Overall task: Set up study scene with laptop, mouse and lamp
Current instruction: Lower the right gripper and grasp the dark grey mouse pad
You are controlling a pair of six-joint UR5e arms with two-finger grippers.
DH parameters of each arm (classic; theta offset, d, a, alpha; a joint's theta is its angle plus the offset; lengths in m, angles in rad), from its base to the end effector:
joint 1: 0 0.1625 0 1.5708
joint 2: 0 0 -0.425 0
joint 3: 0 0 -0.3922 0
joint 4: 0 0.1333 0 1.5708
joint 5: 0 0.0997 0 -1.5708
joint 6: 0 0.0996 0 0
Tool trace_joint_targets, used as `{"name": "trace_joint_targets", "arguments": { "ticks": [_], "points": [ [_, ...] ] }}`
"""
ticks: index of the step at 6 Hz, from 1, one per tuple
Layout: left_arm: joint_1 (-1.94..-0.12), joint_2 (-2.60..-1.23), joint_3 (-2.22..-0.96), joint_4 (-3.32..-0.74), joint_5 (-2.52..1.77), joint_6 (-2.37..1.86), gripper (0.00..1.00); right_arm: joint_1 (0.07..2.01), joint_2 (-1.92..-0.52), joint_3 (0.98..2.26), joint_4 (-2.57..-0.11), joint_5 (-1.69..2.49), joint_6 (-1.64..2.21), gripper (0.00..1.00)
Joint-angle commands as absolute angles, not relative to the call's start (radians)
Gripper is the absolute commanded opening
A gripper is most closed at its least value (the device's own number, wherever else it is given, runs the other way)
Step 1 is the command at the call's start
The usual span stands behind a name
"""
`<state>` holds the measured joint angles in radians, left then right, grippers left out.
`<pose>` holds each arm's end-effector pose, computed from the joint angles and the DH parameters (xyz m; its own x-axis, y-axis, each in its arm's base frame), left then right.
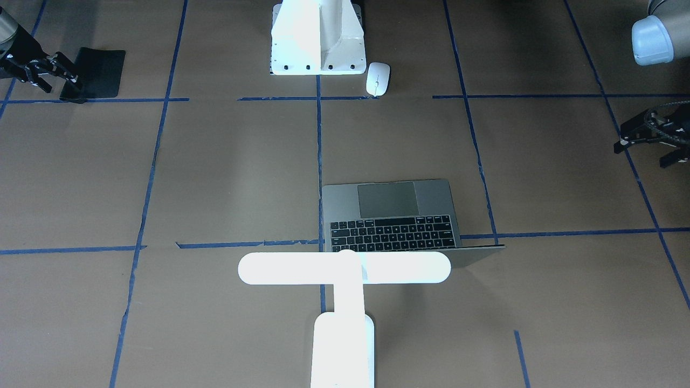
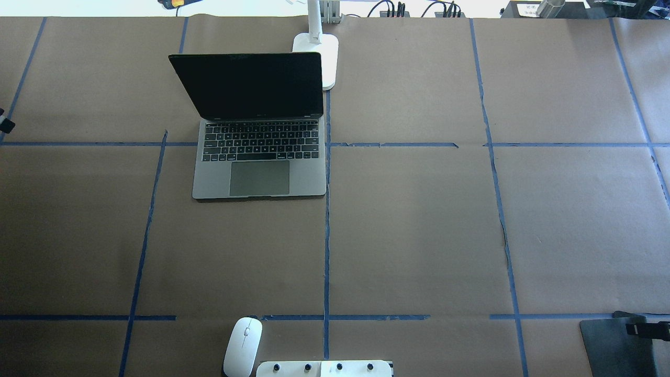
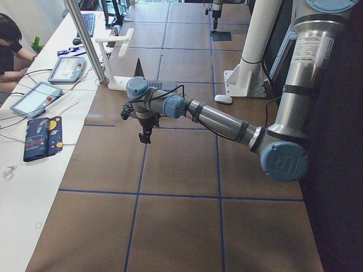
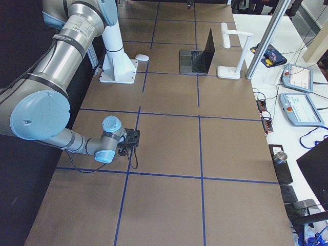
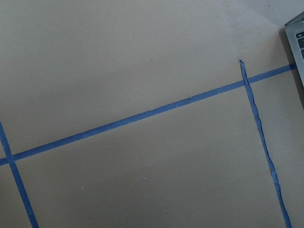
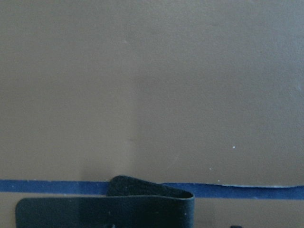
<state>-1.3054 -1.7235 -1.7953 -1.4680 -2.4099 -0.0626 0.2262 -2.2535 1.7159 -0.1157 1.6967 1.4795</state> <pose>0.0854 -0.5398 0.4751 0.6065 0.3110 -0.7318 -0.2150 0.9502 0.2256 -0.1754 -0.1643 0.6740 0.6013 0.0456 0.7977 -0.0708 0.9975 -0.0036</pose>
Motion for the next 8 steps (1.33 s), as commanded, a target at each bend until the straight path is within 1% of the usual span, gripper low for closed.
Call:
{"name": "trace_joint_targets", "arguments": {
  "ticks": [1, 2, 4, 6, 7, 8],
  "points": [
    [-1.305, -1.723, -1.796, -1.468, -2.408, -0.063, 1.00, 0.215, -2.255, 1.736, -0.115, 1.697, 1.479, 0.08],
    [-1.305, -1.723, -1.796, -1.468, -2.408, -0.063, 1.00, 0.215, -2.258, 1.752, -0.114, 1.697, 1.476, 0.00],
    [-1.305, -1.723, -1.796, -1.468, -2.408, -0.063, 1.00, 0.216, -2.266, 1.769, -0.109, 1.697, 1.470, 0.00],
    [-1.305, -1.723, -1.796, -1.468, -2.408, -0.063, 1.00, 0.256, -2.257, 1.860, -0.109, 1.701, 1.477, 0.00],
    [-1.305, -1.723, -1.796, -1.468, -2.408, -0.063, 1.00, 0.331, -2.203, 1.867, -0.109, 1.738, 1.471, 0.00],
    [-1.305, -1.723, -1.796, -1.468, -2.408, -0.063, 1.00, 0.503, -2.093, 1.856, -0.132, 1.904, 1.470, 0.00]
  ]
}}
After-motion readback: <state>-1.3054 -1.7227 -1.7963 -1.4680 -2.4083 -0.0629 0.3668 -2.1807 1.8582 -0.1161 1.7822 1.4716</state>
